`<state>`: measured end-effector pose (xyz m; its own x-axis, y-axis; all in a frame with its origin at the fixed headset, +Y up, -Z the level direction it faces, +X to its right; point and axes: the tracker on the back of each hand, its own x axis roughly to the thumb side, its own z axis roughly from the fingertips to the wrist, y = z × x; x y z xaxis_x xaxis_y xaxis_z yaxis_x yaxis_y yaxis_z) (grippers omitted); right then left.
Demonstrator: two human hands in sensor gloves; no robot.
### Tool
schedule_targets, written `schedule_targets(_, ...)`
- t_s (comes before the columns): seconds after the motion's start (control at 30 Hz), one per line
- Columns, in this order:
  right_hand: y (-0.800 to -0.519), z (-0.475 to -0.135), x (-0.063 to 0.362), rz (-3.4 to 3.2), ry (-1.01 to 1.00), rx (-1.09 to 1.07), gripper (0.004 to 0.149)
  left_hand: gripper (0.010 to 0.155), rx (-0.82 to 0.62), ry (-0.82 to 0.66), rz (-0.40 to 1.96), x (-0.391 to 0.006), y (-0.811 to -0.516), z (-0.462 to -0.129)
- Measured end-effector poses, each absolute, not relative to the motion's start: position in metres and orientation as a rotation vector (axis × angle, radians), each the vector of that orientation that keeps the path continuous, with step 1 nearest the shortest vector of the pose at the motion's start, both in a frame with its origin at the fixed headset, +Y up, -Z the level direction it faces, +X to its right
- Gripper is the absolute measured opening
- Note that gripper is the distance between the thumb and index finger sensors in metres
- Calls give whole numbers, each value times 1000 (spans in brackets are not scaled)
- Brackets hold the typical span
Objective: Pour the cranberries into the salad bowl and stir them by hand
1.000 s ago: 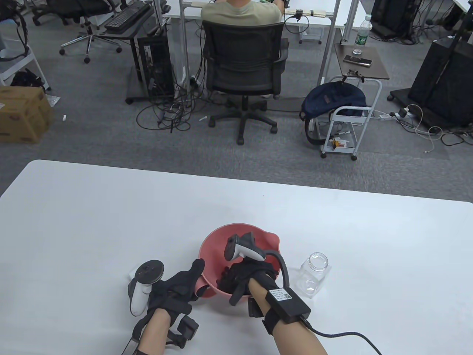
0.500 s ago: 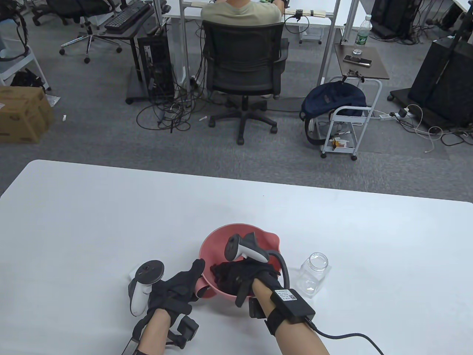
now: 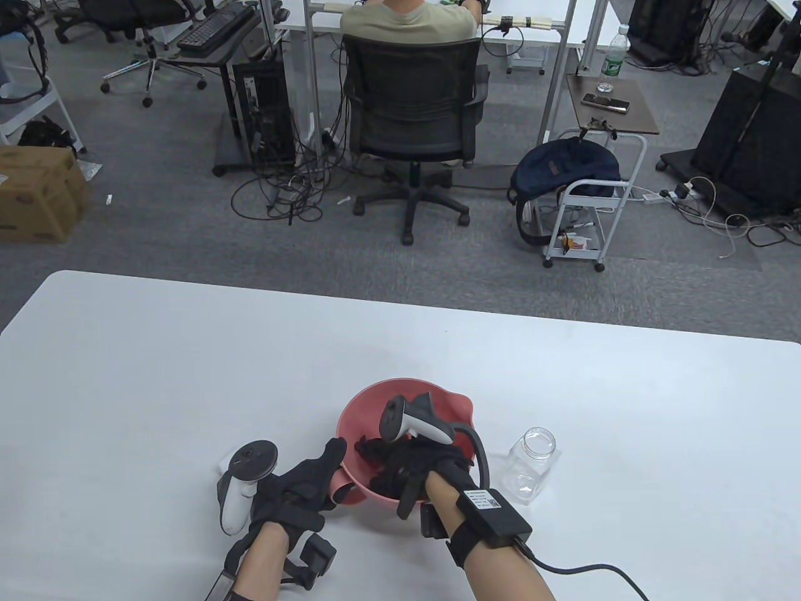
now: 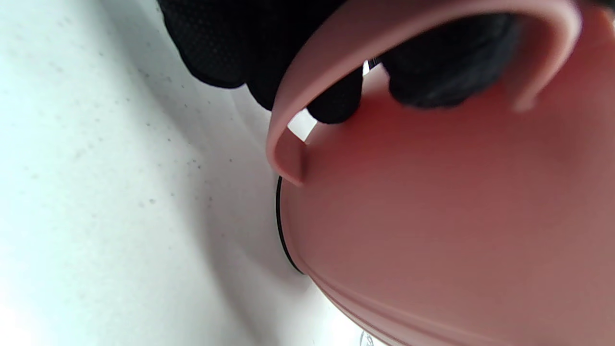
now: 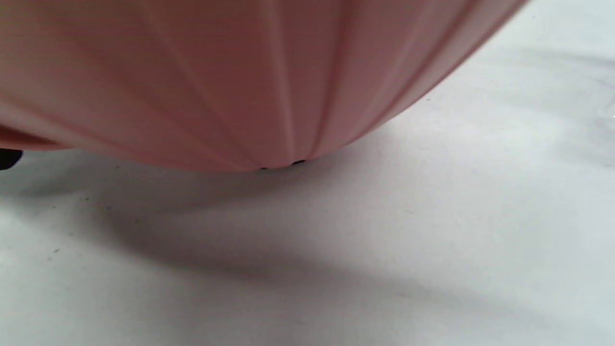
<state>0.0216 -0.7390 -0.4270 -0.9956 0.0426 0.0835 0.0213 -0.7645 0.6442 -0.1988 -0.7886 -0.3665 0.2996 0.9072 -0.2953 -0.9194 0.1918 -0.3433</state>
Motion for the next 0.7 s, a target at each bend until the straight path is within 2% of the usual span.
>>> schedule_targets(0.23,-741,-428,21,2944,1142,110,73,74,-505,32,1284,-199,-789,-367)
schedule_targets(0.53,-742,-428,22,2936,1165,50,93,74,-503,33,1285,-199,-789,-367)
schedule_targets(0.7,-740,-428,23,2932,1140,23,92,74,-503,34,1285,-199,-789,-367)
